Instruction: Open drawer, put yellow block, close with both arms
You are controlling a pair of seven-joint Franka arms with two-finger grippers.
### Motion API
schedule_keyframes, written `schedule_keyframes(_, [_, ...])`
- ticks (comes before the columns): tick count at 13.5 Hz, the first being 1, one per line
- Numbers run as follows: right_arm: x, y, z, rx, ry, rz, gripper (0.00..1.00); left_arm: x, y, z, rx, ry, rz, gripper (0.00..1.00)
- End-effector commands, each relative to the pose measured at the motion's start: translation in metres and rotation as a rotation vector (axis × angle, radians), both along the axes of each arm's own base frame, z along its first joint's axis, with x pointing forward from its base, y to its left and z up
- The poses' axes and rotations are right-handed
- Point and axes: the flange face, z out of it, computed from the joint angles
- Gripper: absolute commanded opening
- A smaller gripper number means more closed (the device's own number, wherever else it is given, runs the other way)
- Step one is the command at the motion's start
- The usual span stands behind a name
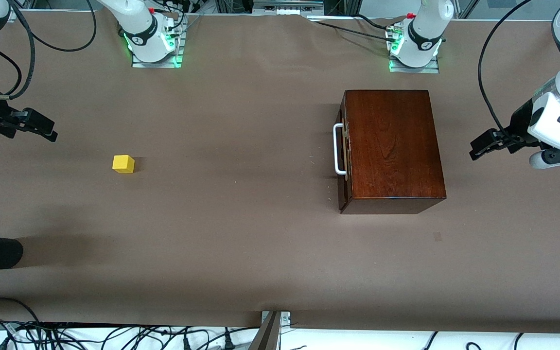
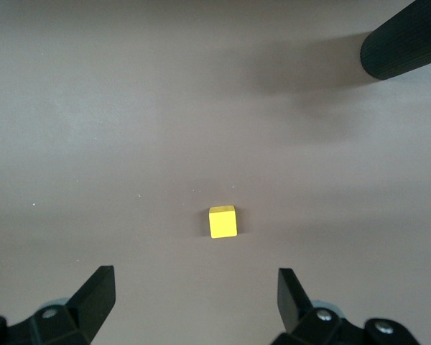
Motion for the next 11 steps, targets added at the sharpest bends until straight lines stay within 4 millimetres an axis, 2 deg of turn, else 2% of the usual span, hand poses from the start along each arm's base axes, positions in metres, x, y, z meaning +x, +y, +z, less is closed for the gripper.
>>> schedule_keyframes(1, [0.001,-0.002,0.006,-0.009,-0.004,-0.01,1.0,0.006,0.0,0.005,-0.012,-0.011,-0.003,1.0])
schedule_keyframes(3, [0.001,-0.002,0.006,-0.009,-0.004,-0.011,1.0,0.005,-0.003,-0.002,0.012,0.001,-0.003,1.0])
schedule_keyframes(11, [0.001,-0.004,0.006,-0.011,-0.003,-0.011,1.0,0.007,-0.012,-0.002,0.013,0.0,0.007,1.0])
